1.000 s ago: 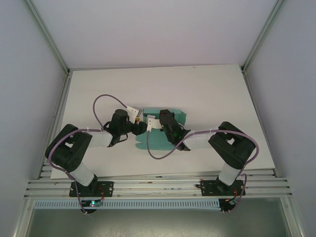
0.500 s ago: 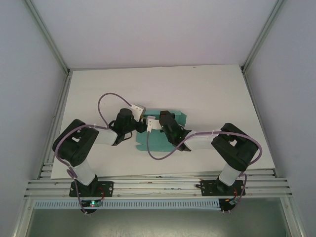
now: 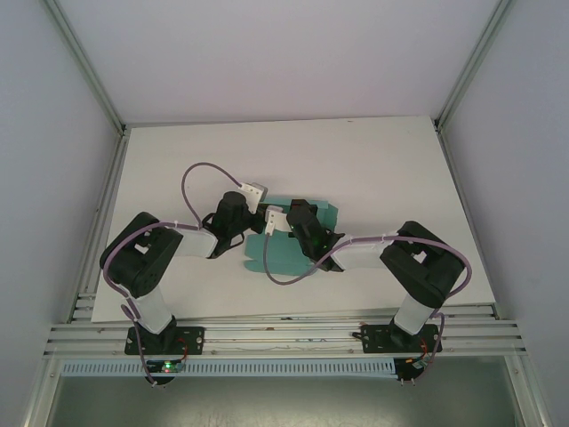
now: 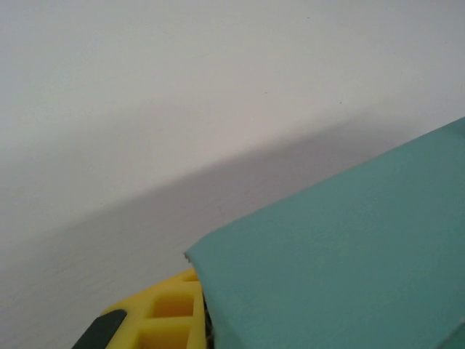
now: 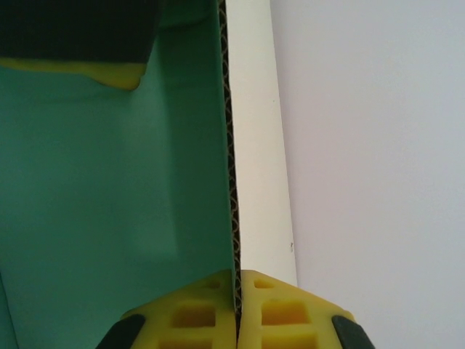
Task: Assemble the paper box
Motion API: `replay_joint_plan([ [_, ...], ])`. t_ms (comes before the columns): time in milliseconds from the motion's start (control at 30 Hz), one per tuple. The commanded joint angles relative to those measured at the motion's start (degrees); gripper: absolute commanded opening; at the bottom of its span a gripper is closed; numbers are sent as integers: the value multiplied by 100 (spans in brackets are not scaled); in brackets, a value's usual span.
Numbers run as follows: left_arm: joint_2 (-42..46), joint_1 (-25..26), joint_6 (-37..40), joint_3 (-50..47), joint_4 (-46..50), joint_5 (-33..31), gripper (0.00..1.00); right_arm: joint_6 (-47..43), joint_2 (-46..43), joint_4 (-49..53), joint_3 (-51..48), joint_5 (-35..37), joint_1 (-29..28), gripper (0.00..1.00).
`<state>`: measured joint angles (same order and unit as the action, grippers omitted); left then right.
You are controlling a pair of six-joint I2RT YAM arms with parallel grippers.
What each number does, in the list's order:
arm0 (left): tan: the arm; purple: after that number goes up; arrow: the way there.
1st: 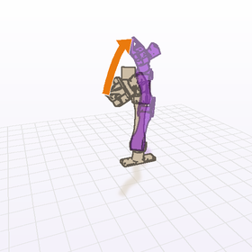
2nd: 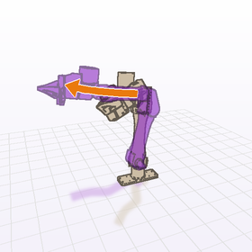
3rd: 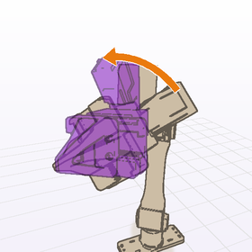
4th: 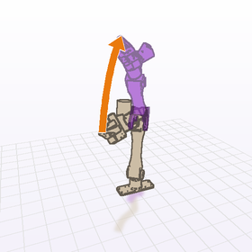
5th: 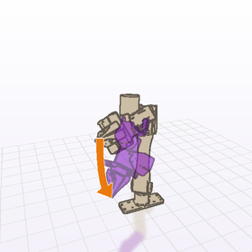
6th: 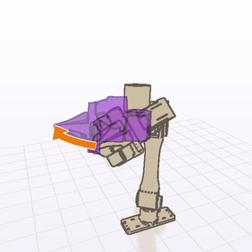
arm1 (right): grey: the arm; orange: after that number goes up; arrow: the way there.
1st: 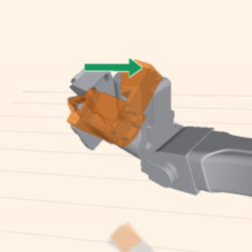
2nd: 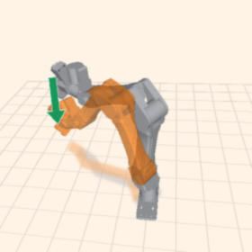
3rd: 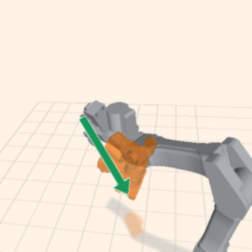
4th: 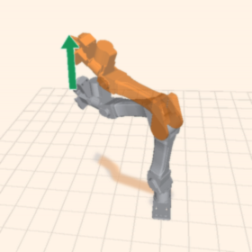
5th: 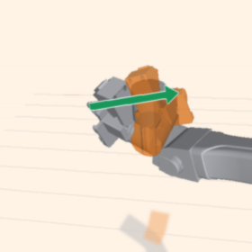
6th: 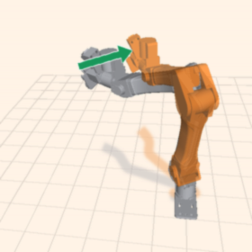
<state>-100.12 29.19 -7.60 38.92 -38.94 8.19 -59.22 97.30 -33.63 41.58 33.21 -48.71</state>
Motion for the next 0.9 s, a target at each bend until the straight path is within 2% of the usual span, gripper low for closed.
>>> replay_joint_plan([
  [0,-167,10,132,-1,-61,-916,0,480,110,289,28,32,-54,12],
  [67,-166,39,226,-8,-81,-898,0,446,30,278,26,103,-42,25],
  [133,-136,42,300,-41,-104,-831,0,395,-97,299,23,181,0,33],
  [300,-61,38,548,-127,-105,-621,0,141,-416,410,-81,89,267,32],
  [400,-46,37,679,-125,-61,-415,0,129,-488,452,-55,-157,444,17],
  [500,-26,40,720,-134,-76,-248,0,54,-407,476,10,-260,585,6],
  [567,-26,36,745,-119,-63,-95,0,-6,-330,450,20,-285,633,0],
  [633,-30,39,751,-79,-1,-13,0,-20,-313,461,4,-345,635,0],
  [733,17,37,661,-16,122,-15,13,169,-374,605,-10,-474,621,0],
  [800,124,38,562,-13,176,41,41,348,-408,757,30,-425,609,0],
  [867,256,35,455,-40,262,-84,54,417,-422,762,3,-311,578,0],
])
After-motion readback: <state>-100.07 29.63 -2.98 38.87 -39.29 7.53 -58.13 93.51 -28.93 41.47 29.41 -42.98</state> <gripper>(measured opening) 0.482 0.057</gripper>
